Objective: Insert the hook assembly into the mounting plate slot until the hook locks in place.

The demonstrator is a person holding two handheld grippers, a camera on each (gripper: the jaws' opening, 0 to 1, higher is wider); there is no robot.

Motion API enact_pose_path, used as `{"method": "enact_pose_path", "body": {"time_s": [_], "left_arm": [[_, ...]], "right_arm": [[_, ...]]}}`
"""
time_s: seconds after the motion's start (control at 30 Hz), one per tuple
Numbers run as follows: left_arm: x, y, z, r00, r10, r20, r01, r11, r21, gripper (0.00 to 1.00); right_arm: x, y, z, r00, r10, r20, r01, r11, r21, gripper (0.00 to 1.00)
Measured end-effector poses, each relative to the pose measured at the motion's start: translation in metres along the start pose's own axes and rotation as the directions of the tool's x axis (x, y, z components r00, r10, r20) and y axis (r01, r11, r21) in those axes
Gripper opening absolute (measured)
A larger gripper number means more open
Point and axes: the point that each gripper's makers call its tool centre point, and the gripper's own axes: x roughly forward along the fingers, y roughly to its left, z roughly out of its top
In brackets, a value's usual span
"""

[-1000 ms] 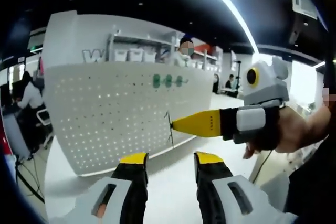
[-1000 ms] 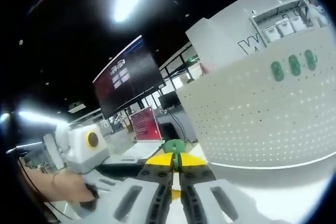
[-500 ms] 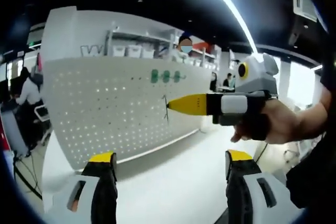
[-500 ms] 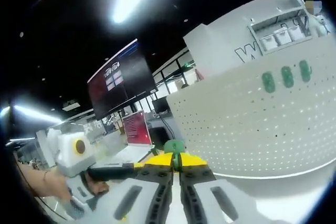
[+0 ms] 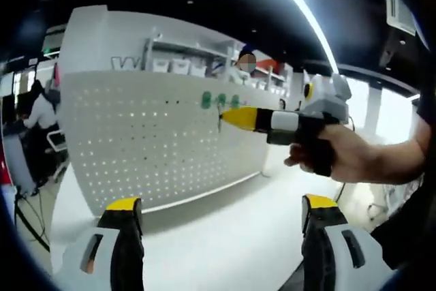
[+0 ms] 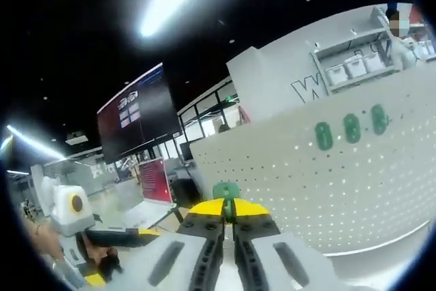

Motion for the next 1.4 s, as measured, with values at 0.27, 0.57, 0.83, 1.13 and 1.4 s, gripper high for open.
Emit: {"method": "enact_pose_path", "body": {"time_s": [0.27,0.57,0.83,1.13,1.4], "left_arm": [[0.002,-0.001,-0.004,1.000,-0.007,-0.016,0.007,1.000,0.006,1.00],[0.007,0.003,-0.006,0.999,-0.008,-0.032,0.008,1.000,0.004,1.00],[0.007,0.010,-0.008,1.000,0.012,-0.029,-0.013,1.000,-0.009,0.99],[0.004,0.017,-0.013,0.999,0.027,-0.034,-0.028,0.999,-0.018,0.99],[0.000,0.019,-0.016,0.999,0.031,-0.035,-0.032,0.999,-0.034,0.98]], "right_arm": [[0.002,-0.041,0.024,0.995,-0.069,0.068,0.073,0.995,-0.064,0.00],[-0.004,-0.097,0.052,0.975,-0.173,0.138,0.189,0.975,-0.114,0.00],[-0.020,-0.139,0.073,0.944,-0.267,0.192,0.294,0.947,-0.132,0.00],[-0.036,-0.169,0.084,0.917,-0.332,0.219,0.366,0.921,-0.135,0.00],[-0.042,-0.187,0.087,0.897,-0.379,0.226,0.414,0.901,-0.132,0.00]]}}
